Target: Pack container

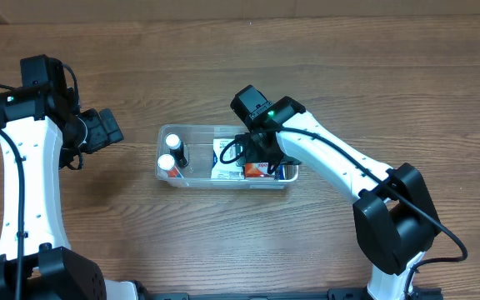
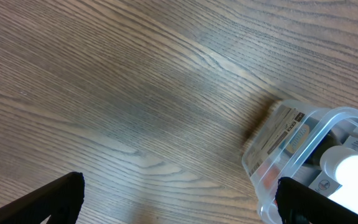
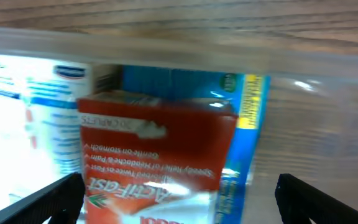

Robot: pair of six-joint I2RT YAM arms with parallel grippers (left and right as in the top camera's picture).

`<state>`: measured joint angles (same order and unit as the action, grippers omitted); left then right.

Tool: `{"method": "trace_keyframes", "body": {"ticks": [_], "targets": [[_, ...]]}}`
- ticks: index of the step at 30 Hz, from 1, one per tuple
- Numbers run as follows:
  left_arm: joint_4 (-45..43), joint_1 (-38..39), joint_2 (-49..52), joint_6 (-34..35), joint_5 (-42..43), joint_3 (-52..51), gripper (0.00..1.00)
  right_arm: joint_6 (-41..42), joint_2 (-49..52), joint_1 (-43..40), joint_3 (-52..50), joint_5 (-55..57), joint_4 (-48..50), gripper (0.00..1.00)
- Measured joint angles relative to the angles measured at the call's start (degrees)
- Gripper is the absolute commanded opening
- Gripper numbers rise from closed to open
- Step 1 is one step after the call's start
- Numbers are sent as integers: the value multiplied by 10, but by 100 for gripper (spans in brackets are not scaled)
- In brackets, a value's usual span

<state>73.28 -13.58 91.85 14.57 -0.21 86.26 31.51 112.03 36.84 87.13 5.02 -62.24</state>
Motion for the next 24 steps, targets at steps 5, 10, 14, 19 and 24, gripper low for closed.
{"method": "trace_keyframes", "body": {"ticks": [5, 10, 14, 19, 24], "targets": [[0, 0, 0, -2, -1, 0, 100, 0, -92, -24, 43, 45, 18, 100], [-1, 0, 0, -41, -64, 0, 100, -20, -260, -210, 78, 61, -5, 100], [-3, 0, 0, -45, -81, 0, 100, -56, -232, -352, 72, 63, -23, 100], [-18, 0, 0, -46, -71, 0, 100, -93, -222, -409, 71, 53, -23, 100], [-33, 8, -78, -88, -7, -31, 100, -92, -289, -409, 29, 43, -26, 100]]}}
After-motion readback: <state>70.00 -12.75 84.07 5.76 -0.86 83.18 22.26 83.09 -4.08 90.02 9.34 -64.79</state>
